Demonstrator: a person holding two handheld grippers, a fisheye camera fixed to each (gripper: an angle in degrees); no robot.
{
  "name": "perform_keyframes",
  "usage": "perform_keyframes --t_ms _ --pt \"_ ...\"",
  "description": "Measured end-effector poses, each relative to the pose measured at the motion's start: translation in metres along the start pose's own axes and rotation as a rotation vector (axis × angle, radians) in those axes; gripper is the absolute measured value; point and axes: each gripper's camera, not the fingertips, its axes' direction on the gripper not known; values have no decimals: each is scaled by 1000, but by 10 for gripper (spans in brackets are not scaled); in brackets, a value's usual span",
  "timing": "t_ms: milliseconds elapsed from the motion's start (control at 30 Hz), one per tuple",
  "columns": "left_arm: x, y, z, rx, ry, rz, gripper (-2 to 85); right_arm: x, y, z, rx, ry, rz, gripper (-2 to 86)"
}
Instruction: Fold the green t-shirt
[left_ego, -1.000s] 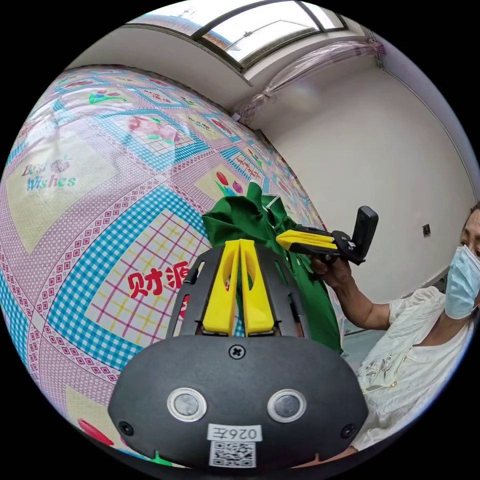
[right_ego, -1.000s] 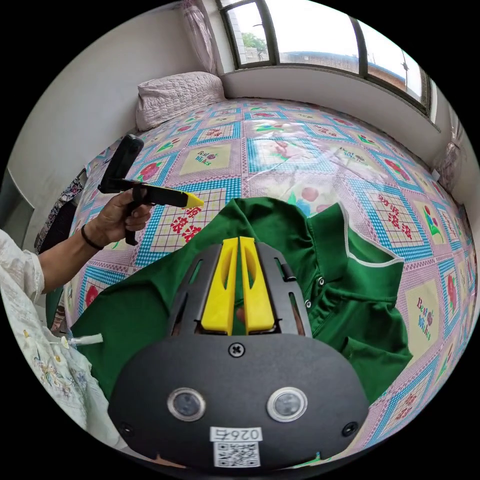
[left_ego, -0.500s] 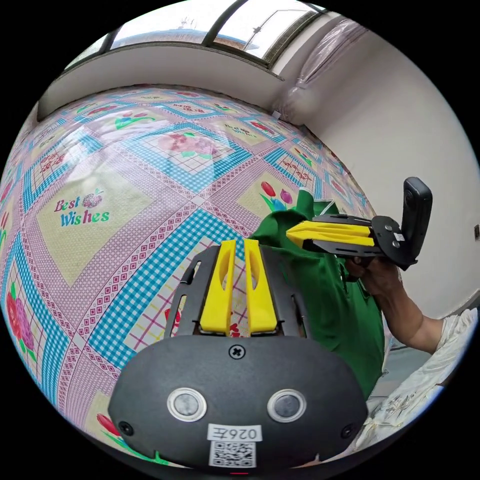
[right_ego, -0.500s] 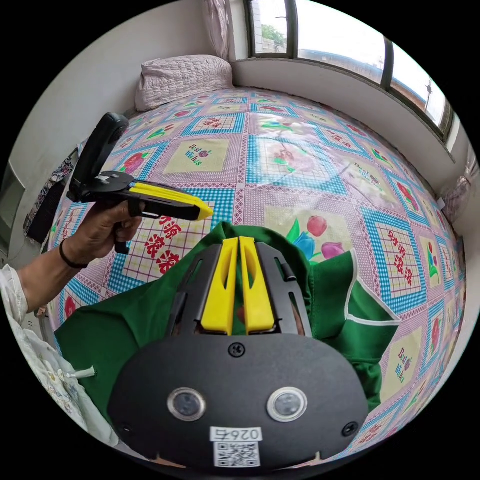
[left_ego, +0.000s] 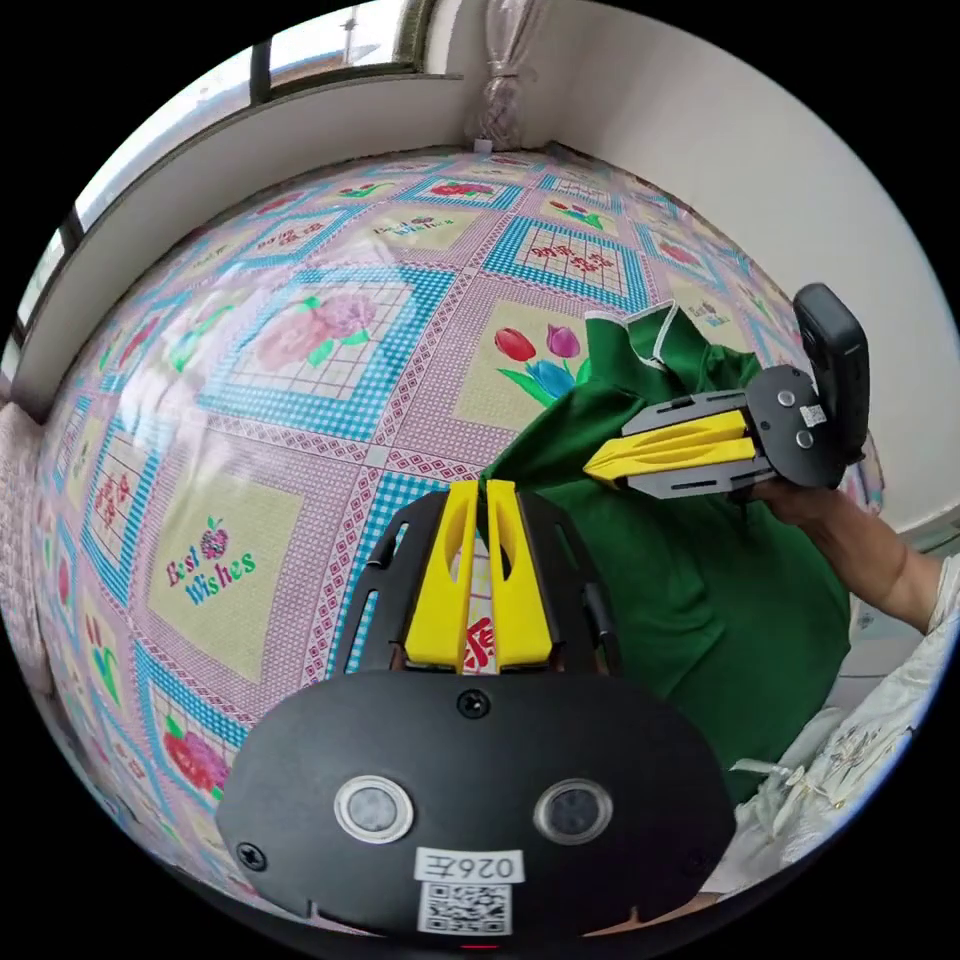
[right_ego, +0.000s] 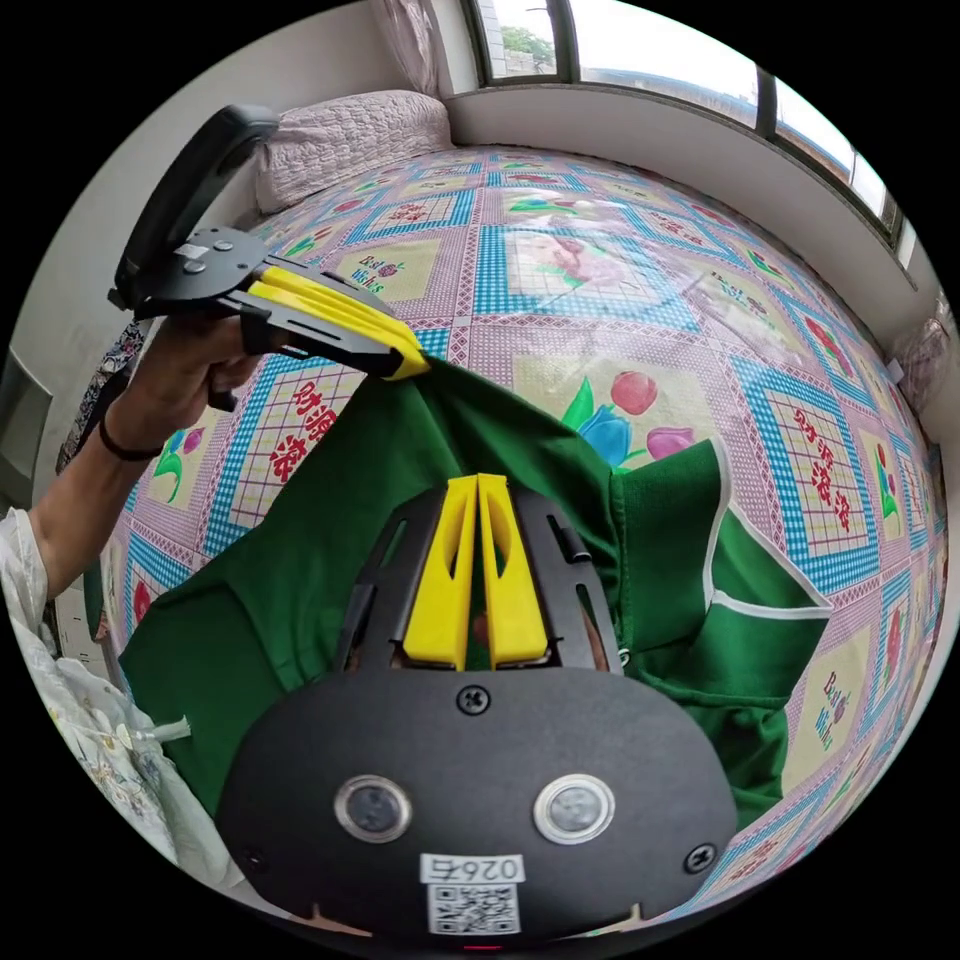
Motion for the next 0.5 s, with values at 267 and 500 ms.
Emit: perform_keyframes --t_ms 267,500 --pt "60 -26 37 -191 -316 370 14 -16 24 -22 65 51 32 -9" --pt "0 -27 18 -140 -58 290 19 -41 48 -8 45 53 -38 -9"
